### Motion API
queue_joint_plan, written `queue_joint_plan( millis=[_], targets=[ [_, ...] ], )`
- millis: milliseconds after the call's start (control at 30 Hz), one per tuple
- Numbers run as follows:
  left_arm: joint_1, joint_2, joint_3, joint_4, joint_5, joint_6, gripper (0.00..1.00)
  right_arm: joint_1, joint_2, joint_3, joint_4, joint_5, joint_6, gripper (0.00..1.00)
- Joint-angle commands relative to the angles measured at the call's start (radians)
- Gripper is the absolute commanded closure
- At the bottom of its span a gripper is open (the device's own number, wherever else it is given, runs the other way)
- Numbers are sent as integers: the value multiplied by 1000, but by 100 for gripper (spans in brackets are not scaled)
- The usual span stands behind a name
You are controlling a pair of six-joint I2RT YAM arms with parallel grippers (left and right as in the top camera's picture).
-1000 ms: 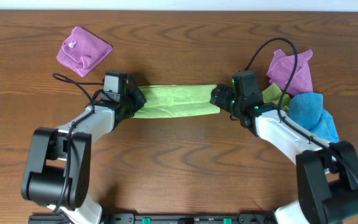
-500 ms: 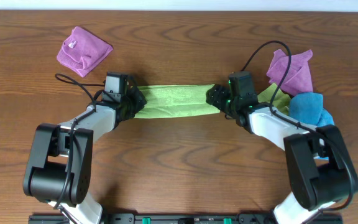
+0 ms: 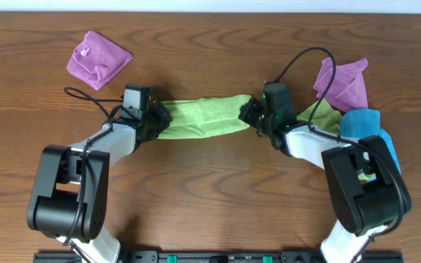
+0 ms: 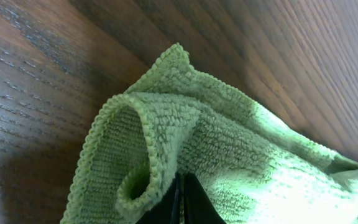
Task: Fold the cloth
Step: 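Lift the right end of the green strip and carry it toward the left gripper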
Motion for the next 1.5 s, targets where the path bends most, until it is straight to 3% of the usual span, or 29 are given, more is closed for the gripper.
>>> queue_joint_plan(
  millis=[0,367,800,1167,1467],
  targets=[
    [1,15,17,-4,4,-7,94,8,-33,9,11,-25,-26,99],
    [1,-3,29,-3,74,-7,94,21,-219,9,-67,-13,-26,99],
    [1,-15,95,-4,98,-26,94,177,-221,47,-78,93,-26,99],
    [8,-31,95,-31,111,-20,94,252,-220,150,-135,144,-116,98],
    [83,-165,96,-103,69,72,94,299,-166,170,-138,151,-168,98]
  ],
)
